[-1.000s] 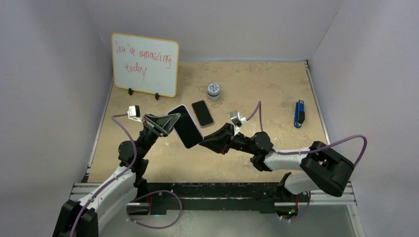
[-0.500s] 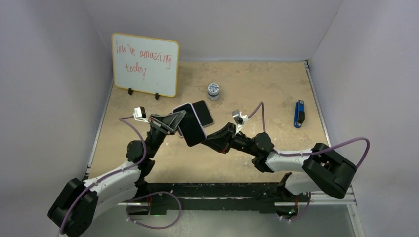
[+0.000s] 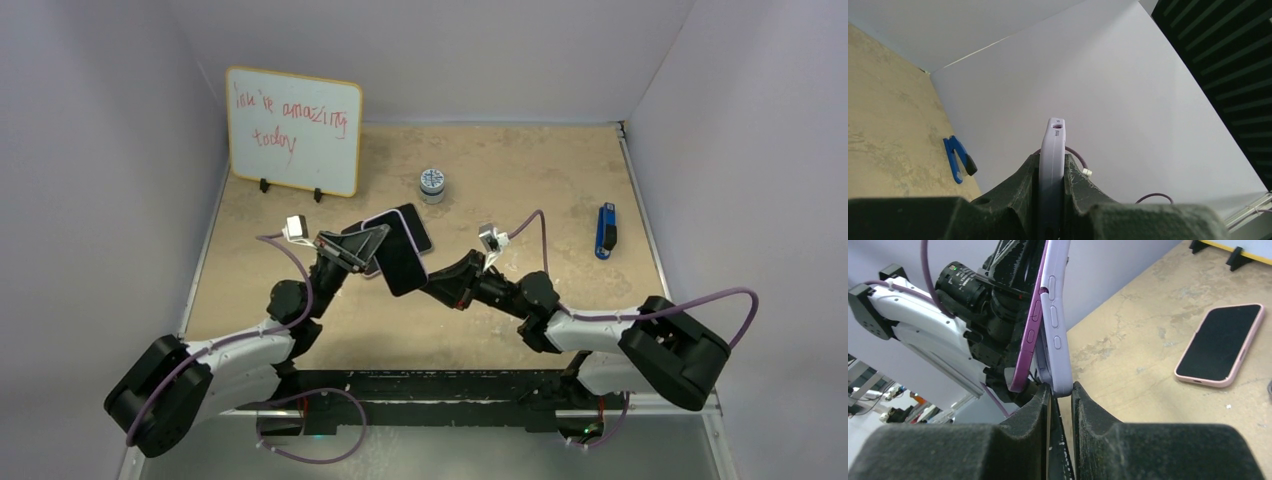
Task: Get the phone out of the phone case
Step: Remove the phone case from the phone.
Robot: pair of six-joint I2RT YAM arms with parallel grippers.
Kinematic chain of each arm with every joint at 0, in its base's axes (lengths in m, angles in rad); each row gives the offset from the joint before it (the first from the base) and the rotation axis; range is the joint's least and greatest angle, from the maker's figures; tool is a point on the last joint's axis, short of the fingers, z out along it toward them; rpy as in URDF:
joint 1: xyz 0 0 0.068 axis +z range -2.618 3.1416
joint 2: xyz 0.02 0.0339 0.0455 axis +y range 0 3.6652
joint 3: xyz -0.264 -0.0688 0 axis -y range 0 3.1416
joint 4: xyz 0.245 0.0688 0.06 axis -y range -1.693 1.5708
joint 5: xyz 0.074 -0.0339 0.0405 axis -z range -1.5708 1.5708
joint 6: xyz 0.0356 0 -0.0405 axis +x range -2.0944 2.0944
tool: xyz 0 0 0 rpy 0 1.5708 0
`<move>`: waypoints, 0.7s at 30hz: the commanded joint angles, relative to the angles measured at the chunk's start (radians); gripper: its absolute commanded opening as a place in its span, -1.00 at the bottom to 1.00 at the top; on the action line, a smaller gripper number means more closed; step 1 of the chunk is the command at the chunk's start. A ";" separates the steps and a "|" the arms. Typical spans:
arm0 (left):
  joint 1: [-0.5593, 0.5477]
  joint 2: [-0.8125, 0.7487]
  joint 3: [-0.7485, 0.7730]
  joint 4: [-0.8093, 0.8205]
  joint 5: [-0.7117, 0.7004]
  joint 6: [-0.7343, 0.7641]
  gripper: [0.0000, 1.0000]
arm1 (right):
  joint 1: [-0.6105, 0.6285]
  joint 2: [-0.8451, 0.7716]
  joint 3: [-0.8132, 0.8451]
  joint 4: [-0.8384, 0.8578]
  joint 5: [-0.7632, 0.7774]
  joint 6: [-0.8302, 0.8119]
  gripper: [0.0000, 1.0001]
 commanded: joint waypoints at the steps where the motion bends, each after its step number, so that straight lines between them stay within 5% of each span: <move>1: -0.090 0.071 0.011 0.001 0.208 -0.006 -1.00 | -0.046 -0.028 0.036 0.091 0.215 -0.010 -0.58; 10: -0.118 0.200 0.005 0.077 0.196 0.002 -1.00 | -0.065 -0.088 0.030 0.022 0.212 -0.024 -0.31; 21: -0.118 0.235 0.063 -0.031 0.170 0.052 -1.00 | -0.071 -0.113 0.034 -0.083 0.120 -0.033 -0.47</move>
